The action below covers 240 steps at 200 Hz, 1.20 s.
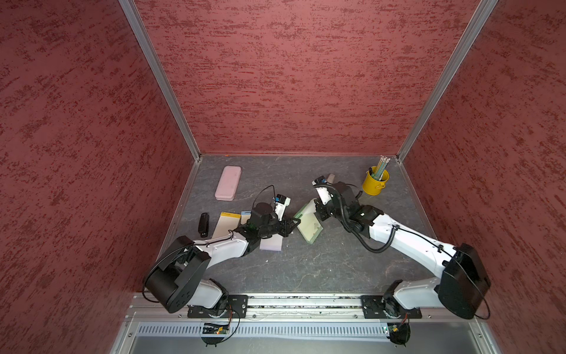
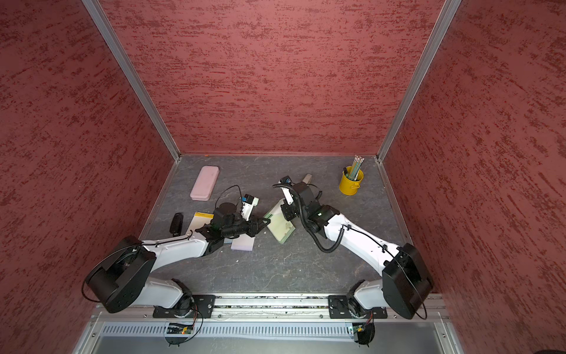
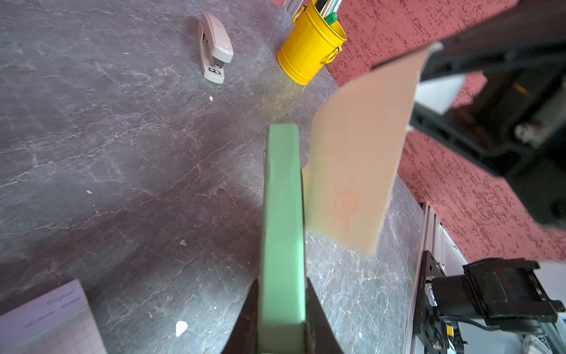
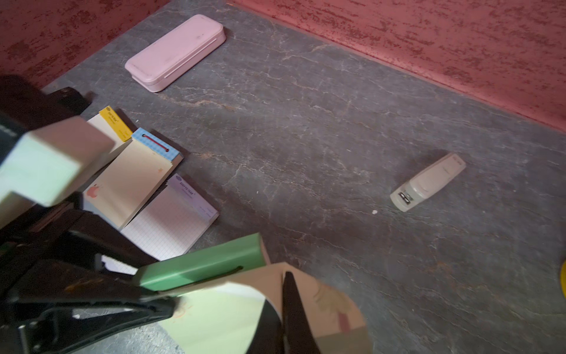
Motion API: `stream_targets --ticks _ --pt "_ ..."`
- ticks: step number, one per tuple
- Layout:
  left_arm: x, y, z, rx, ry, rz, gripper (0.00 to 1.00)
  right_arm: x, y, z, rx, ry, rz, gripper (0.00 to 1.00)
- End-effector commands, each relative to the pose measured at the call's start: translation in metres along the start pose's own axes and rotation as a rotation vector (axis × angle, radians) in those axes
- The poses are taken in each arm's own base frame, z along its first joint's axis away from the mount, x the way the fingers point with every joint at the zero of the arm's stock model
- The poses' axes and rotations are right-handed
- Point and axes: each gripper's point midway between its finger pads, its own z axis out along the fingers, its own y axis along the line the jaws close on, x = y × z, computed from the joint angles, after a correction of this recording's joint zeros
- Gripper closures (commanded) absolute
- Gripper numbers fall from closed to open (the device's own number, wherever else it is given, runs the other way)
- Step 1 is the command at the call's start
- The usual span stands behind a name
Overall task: Tear off pages from different memo pads
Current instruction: Tear off the paper from the memo pad, then place the paper at the center of the board.
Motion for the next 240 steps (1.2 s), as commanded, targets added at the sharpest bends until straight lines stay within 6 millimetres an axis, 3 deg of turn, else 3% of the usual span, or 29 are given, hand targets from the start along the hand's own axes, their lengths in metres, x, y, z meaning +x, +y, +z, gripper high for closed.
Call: stream_targets --ticks 1,45,78,102,125,165,203,222,240 --pt "0.0 -0.001 -0.007 0.01 0.009 0.01 0.96 -0.042 -0.022 -0.019 0.073 -0.118 0.034 1.0" --pt "-0.01 0.0 -0.02 0.009 -0.001 -0.006 0.99 -0.04 -0.054 -0.022 0.15 -0.119 0.088 1.0" --pt "-0.027 0.008 -0.031 0.029 0.066 -0.139 0.99 -0.024 -0.116 -0.037 0.405 -0.061 0.161 1.0" --pt "-0.042 0.004 -0.024 0.09 0.161 -0.2 0.98 -0.014 -0.144 -0.057 0.467 -0.082 0.262 1.0" --pt "-0.054 -0.017 0.013 0.207 0.291 -0.202 0.97 -0.006 -0.161 -0.071 0.498 -0.086 0.332 1.0" --pt "-0.056 -0.053 0.116 0.351 0.46 -0.195 0.97 -0.014 -0.18 -0.102 0.555 -0.148 0.386 1.0" --pt "-0.034 -0.035 0.195 0.256 0.547 -0.234 0.97 -0.002 -0.185 -0.106 0.587 -0.116 0.384 1.0" --pt "-0.026 -0.017 0.212 0.148 0.558 -0.206 0.97 0.012 -0.187 -0.105 0.613 -0.073 0.387 1.0" --pt "-0.024 0.002 0.215 0.032 0.562 -0.156 0.96 0.034 -0.194 -0.102 0.652 -0.007 0.434 1.0"
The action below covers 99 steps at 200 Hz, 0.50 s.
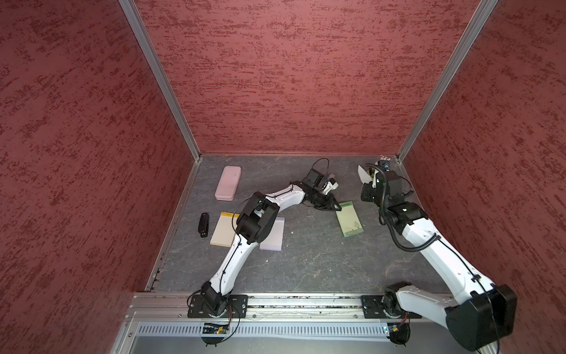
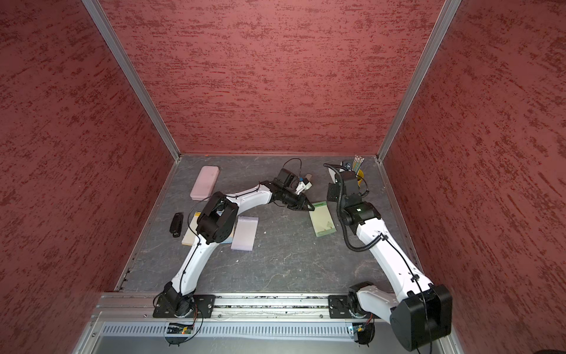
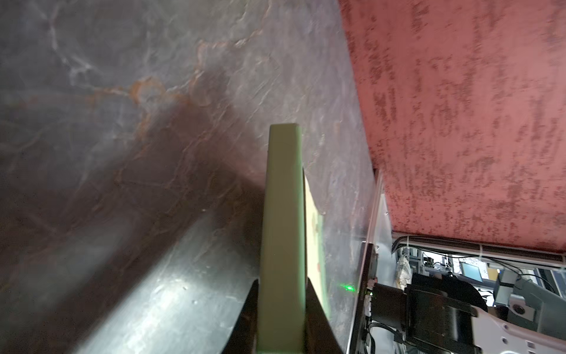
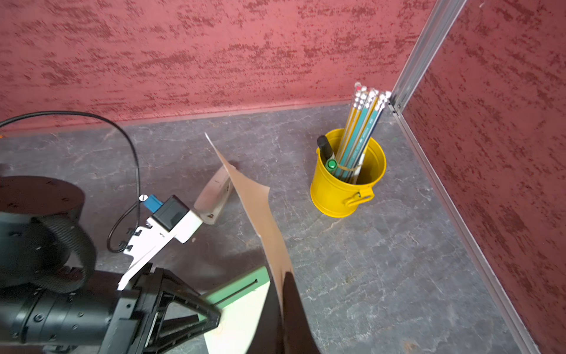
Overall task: Tear off pages from different memo pads
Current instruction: Place the paper at the center of the board.
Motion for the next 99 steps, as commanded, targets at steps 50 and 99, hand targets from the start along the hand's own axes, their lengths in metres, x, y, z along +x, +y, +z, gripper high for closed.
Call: stream_targets --ticks 50,99 --pt "-0.004 0.035 -0.016 -0.312 0.031 0.077 0.82 0.113 -0.077 0.029 0.306 0.31 0.12 1.0" --pt "-0.007 0.036 -0.013 -0.348 0.073 0.124 0.7 0.171 -0.087 0.05 0.369 0.521 0.129 1.0"
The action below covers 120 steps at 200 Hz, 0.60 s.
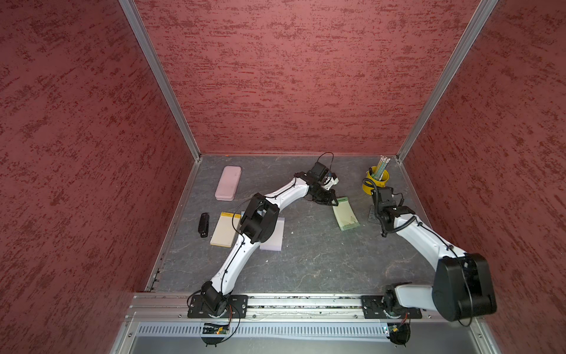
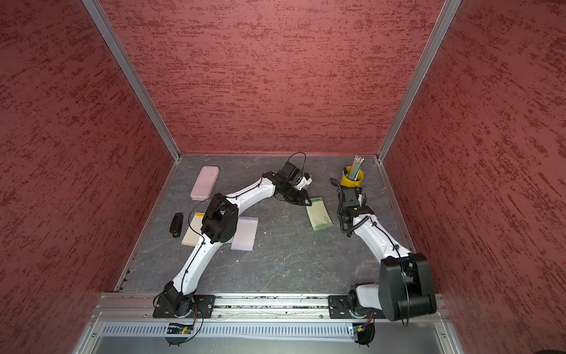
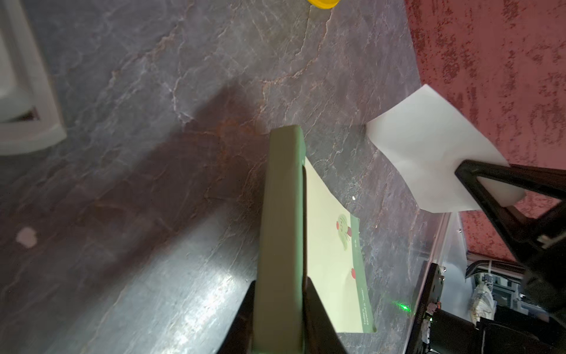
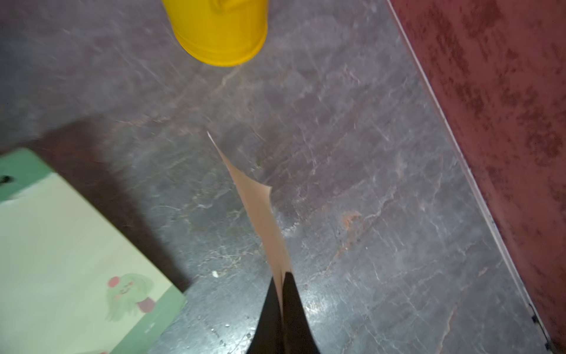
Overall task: Tear off pages from different memo pads
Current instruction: Place the paper at the center of the board.
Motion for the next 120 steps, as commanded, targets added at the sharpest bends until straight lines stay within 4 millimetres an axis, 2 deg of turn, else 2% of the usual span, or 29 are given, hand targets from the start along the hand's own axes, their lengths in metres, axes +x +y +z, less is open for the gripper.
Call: stream_targets --ticks 1,35,40,55,75,89,103,120 --pt "0.018 0.024 0.01 -0.098 0.078 0.02 0.69 0.018 -0.001 0.013 0.027 0.085 0.036 1.0" --pt "0.009 0.017 0.003 -0.103 0.049 0.035 0.51 0.045 0.025 0.021 -0.114 0.183 0.067 0.88" --pt "0.008 0.014 0.002 -0.097 0.044 0.041 0.48 0.054 0.027 0.027 -0.113 0.217 0.057 0.84" --pt "0.004 0.002 -0.005 -0.062 0.027 0.049 0.43 0.064 0.028 0.031 -0.115 0.251 0.05 0.72" --pt "-0.001 -0.014 -0.02 -0.027 -0.013 0.065 0.4 0.067 0.03 0.033 -0.123 0.258 0.057 0.52" --pt "-0.002 -0.023 -0.036 -0.01 -0.039 0.069 0.4 0.065 0.034 0.03 -0.153 0.26 0.075 0.39" --pt "-0.004 -0.033 -0.062 -0.018 -0.088 0.079 0.4 0.057 0.039 0.019 -0.192 0.255 0.088 0.3" --pt "0.003 -0.031 -0.097 -0.102 -0.168 0.108 0.39 0.031 0.041 -0.012 -0.251 0.186 0.111 0.24"
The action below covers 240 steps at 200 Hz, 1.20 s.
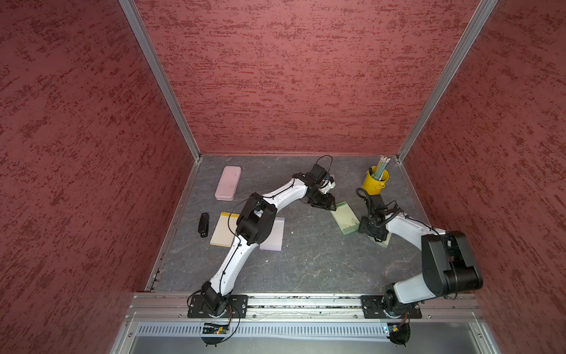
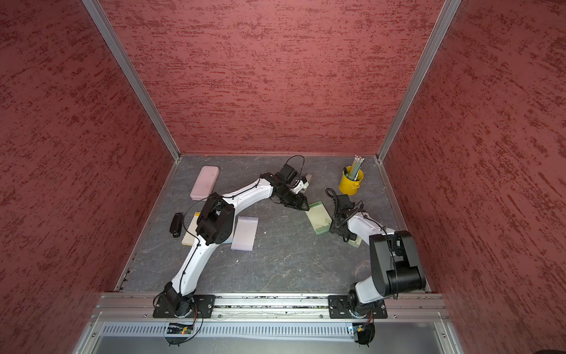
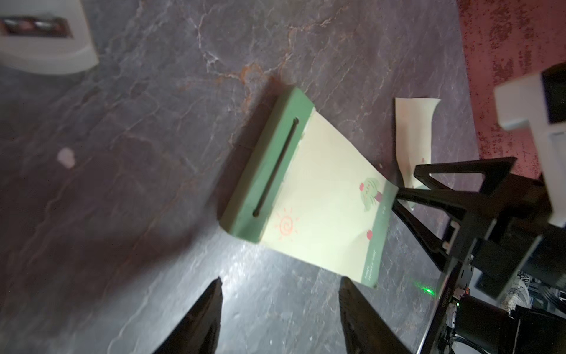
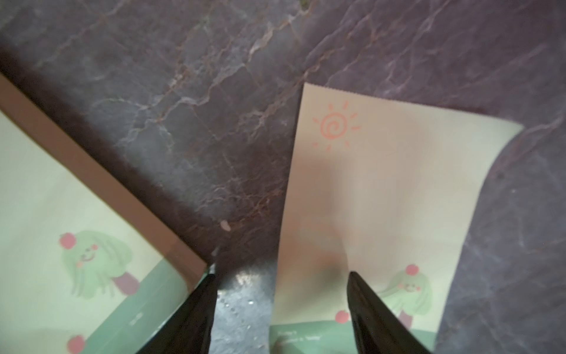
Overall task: Tear off pages from different memo pads
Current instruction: Place the paper at the center of the board, then pick up the memo pad from the center of the board.
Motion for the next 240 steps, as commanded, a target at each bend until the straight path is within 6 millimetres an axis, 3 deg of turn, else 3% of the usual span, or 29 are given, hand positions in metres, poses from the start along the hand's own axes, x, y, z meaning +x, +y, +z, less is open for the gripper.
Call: stream_targets --ticks 1,15,32,59,93,98,112,158,184,214,240 --pt "-0.026 -0.026 -0.071 -0.039 -0.206 0.093 0.39 -0.025 0.018 -0.046 -0.12 -0.087 0.04 0.23" --pt "-0.016 -0.016 -0.101 -0.146 -0.295 0.117 0.36 -0.028 0.026 -0.068 -0.174 -0.107 0.038 0.23" --pt "0.0 -0.003 -0.137 -0.268 -0.413 0.133 0.29 -0.02 0.049 -0.083 -0.255 -0.094 0.016 0.26" --pt "0.036 0.027 -0.19 -0.463 -0.582 0.073 0.0 0.005 0.116 -0.098 -0.401 -0.103 -0.048 0.31" --pt "0.097 0.07 -0.24 -0.513 -0.681 -0.165 0.01 0.031 0.192 -0.097 -0.53 -0.093 -0.081 0.37" --pt "0.104 0.071 -0.24 -0.442 -0.68 -0.19 0.0 0.035 0.201 -0.097 -0.549 -0.086 -0.085 0.39" --pt "0.126 0.083 -0.242 -0.324 -0.66 -0.318 0.12 0.047 0.228 -0.094 -0.586 -0.062 -0.116 0.43" --pt "0.196 0.109 -0.198 -0.391 -0.355 -0.552 0.31 0.088 0.291 -0.087 -0.725 0.066 -0.13 0.52" --pt "0.206 0.107 -0.184 -0.348 -0.319 -0.599 0.33 0.1 0.31 -0.084 -0.769 0.099 -0.095 0.58" --pt "0.225 0.121 -0.171 -0.397 -0.24 -0.649 0.31 0.117 0.324 -0.075 -0.787 0.146 -0.041 0.6" --pt "0.225 0.125 -0.156 -0.363 -0.231 -0.662 0.32 0.131 0.333 -0.067 -0.787 0.185 0.002 0.62"
